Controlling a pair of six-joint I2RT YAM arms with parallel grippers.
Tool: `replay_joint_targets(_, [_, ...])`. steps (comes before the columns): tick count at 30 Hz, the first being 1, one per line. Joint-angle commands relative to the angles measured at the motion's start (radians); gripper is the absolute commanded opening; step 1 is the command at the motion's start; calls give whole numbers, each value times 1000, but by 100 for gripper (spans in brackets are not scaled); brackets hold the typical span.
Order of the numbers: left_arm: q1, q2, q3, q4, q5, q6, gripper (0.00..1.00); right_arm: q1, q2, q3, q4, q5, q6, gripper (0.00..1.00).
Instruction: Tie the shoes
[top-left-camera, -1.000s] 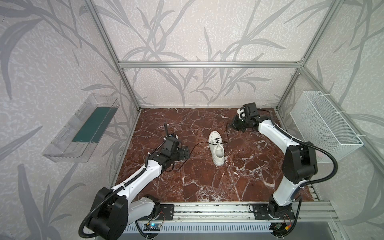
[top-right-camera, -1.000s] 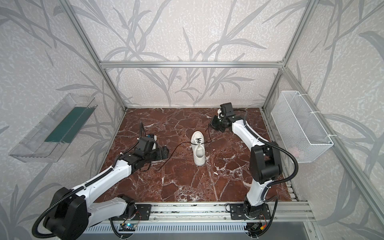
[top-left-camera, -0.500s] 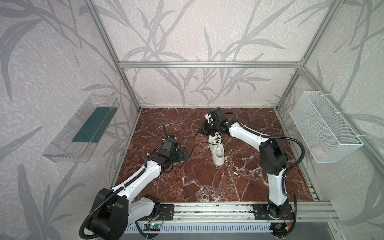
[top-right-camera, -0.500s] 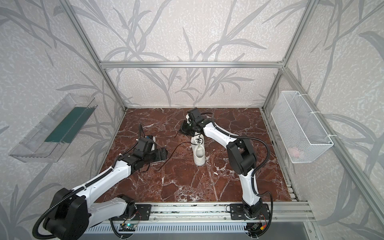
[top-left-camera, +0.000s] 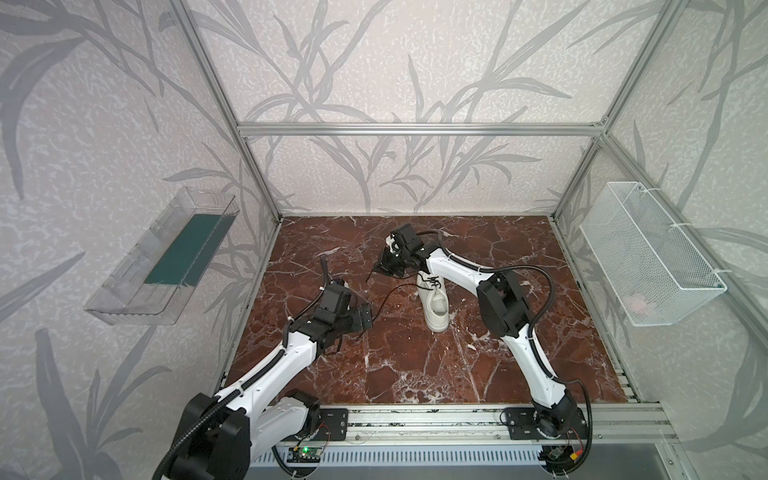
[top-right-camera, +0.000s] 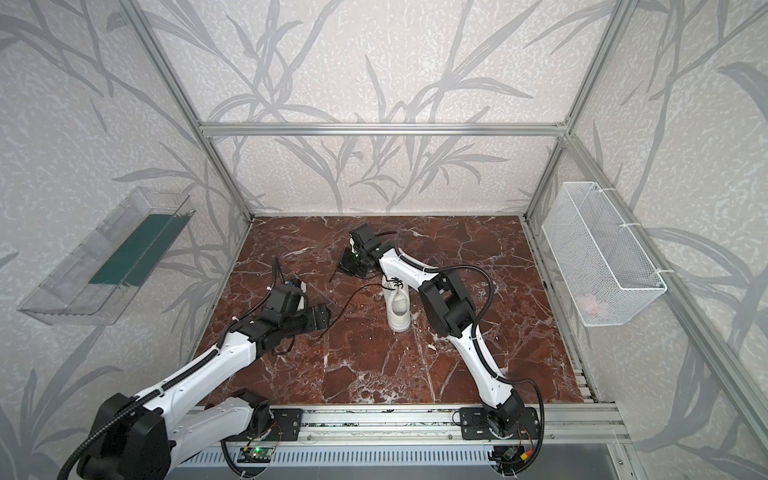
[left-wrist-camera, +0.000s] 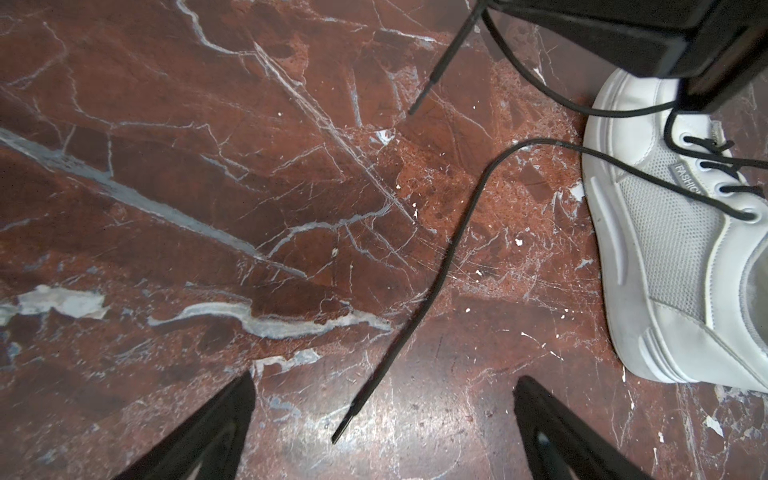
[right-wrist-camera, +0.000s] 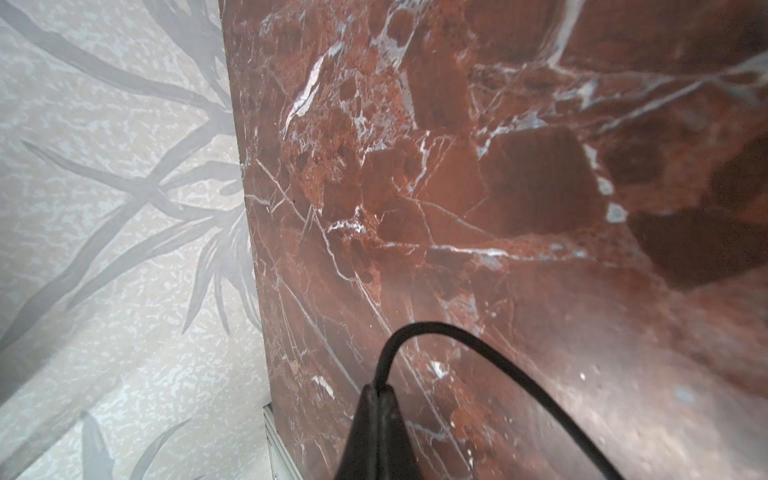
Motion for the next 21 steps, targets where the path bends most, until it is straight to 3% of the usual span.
replay_joint_targets(1, [7, -14, -2, -30, -11, -11, 99, 3, 44, 76, -47, -9, -3, 0])
replay_joint_targets(2, [8, -5, 5, -40, -10, -9, 99, 2, 48, 83, -55, -7, -8, 2])
replay_joint_targets(6, [12, 48, 27, -72, -20, -33, 98, -3, 44, 81, -72, 20, -23, 30])
replay_joint_targets(9, [13, 85, 38, -86, -3, -46, 97, -16, 33, 86, -71, 15, -26, 45])
replay_joint_targets(15, [12, 96, 50, -92, 1, -47, 95, -45, -33, 60, -100, -9, -45, 55])
replay_joint_targets(21, [10, 191, 121, -108, 36, -27, 91, -106, -247, -174, 4, -17, -56, 56])
